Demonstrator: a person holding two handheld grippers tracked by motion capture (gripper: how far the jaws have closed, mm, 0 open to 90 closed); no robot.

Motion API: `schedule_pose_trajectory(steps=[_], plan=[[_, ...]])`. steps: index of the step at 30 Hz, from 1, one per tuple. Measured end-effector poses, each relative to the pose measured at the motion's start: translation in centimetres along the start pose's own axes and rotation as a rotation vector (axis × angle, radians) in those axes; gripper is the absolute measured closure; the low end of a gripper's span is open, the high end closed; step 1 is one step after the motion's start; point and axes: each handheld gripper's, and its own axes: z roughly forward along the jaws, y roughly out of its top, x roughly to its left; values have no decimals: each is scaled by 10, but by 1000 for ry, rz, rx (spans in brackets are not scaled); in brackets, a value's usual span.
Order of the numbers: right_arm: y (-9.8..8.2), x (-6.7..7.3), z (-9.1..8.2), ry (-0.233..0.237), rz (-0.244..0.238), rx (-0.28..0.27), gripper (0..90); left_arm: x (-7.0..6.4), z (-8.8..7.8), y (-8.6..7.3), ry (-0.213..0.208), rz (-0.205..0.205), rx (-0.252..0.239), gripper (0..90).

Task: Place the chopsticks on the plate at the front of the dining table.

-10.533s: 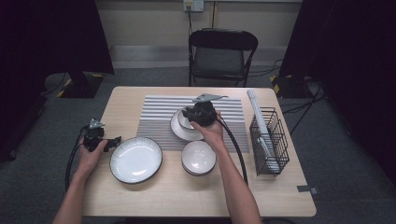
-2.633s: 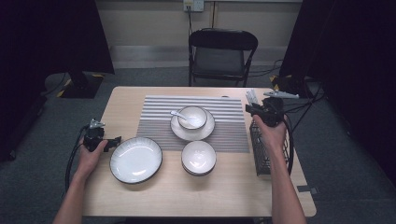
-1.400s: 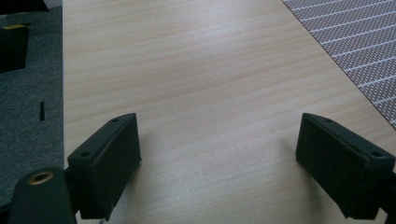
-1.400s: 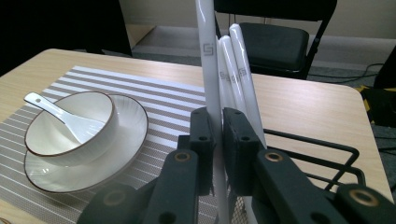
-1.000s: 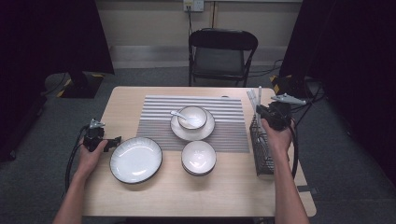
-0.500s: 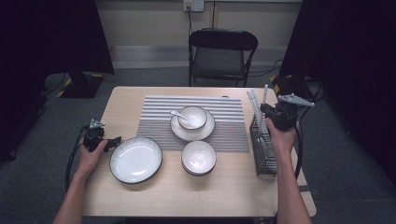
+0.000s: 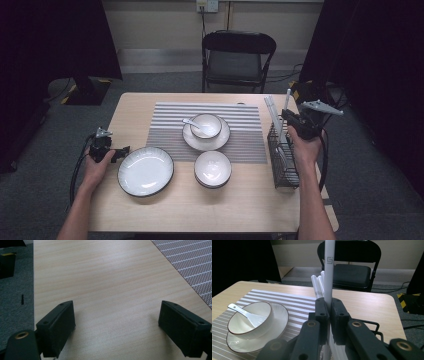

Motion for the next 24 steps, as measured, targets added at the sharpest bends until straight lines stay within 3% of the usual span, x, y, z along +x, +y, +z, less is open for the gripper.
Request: schedule_pose_trajectory(steps=[24], plan=[[15,8,-9,30,-30,-35,852,0,0,0,1,1,0,133]])
